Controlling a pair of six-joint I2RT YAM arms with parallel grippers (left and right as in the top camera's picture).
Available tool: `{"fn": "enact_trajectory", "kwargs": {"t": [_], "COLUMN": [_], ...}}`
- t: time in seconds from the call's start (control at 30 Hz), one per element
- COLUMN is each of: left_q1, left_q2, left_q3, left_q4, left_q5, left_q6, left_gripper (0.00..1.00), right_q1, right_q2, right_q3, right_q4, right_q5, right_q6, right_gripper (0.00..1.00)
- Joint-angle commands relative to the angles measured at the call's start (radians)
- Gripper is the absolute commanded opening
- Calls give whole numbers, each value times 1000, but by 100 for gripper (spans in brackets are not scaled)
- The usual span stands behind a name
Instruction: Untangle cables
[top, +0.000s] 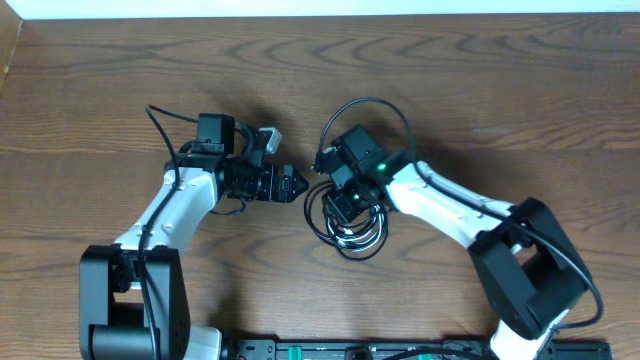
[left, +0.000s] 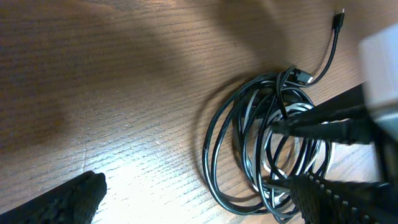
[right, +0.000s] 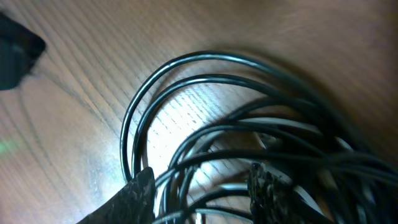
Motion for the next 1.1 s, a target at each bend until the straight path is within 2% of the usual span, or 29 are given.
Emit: {"fn": "enact_trajectory", "kwargs": {"t": [0.0, 0.57, 0.87, 0.97, 1.0, 1.07], "left_q1": [-1, -1, -1, -1, -1, -1], "left_q2": [11, 11, 11, 11, 11, 11], "left_q3": [-4, -4, -4, -4, -4, -4], "left_q4": [-2, -3, -3, -3, -3, -3], "left_q5": [-13, -12, -12, -12, -12, -12], "left_q6": [14, 14, 14, 14, 14, 14], "left_gripper": [99, 99, 99, 99, 99, 99], "right_q1": [-28, -39, -40, -46, -48, -58], "right_q2": [-51, -44, -43, -43, -43, -43], "right_q3": [4, -39, -152, -180, -188, -205], "right_q4": [-19, -29, 152, 189, 197, 225], "right_q5": [-11, 19, -1, -21, -26, -65], "right_q6": [30, 48, 130, 165, 184, 212], "right_gripper": [45, 48, 50, 45, 40, 23]}}
